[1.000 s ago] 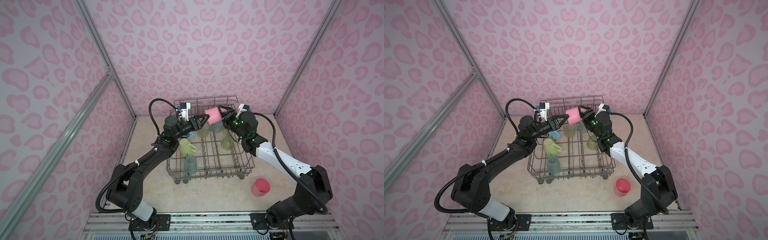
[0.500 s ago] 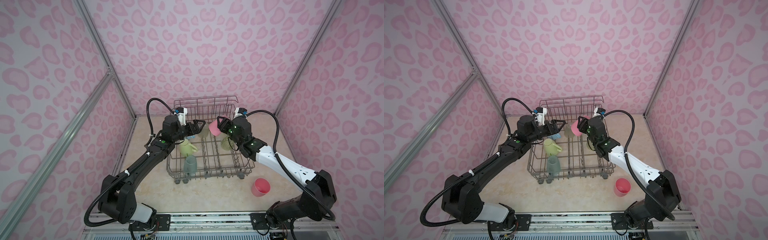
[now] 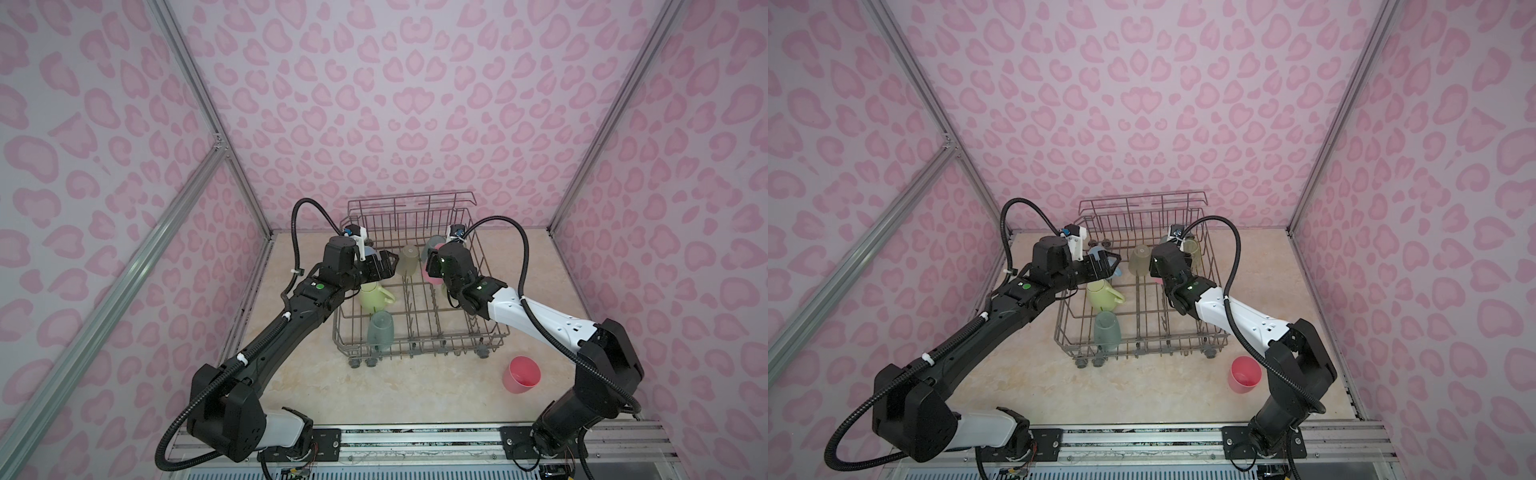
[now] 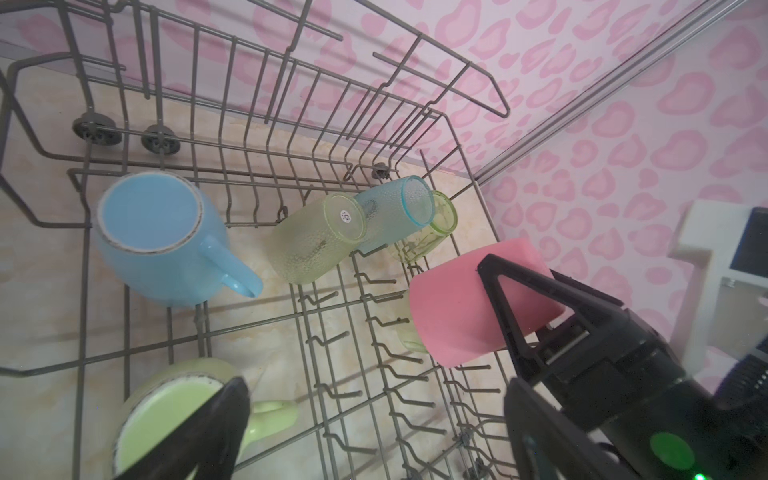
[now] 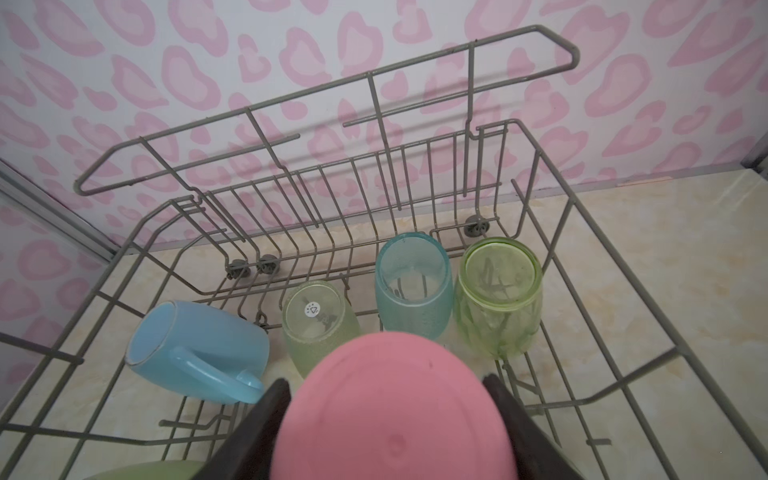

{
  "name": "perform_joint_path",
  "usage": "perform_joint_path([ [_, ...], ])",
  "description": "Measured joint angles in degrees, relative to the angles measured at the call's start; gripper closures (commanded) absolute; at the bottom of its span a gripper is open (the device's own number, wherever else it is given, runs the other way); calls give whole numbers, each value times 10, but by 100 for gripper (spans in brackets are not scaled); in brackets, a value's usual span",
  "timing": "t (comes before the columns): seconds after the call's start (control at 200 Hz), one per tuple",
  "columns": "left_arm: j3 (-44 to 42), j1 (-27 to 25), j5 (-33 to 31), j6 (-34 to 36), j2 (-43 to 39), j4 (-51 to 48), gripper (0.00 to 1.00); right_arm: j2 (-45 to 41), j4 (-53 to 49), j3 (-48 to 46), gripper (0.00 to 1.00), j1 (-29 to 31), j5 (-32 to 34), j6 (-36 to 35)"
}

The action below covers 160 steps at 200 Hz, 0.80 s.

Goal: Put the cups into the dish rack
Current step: 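Lower the pink cup into the rack with the right while the left withdraws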

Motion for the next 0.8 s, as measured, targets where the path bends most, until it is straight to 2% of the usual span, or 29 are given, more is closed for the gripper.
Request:
perform_joint_path([
  [0.195, -2, 0, -21, 13, -12, -24, 3, 32, 15, -1, 45, 10, 27, -21],
  [0.8, -13, 0, -26, 28, -30, -36, 3, 134, 101, -11, 39, 44, 102, -54],
])
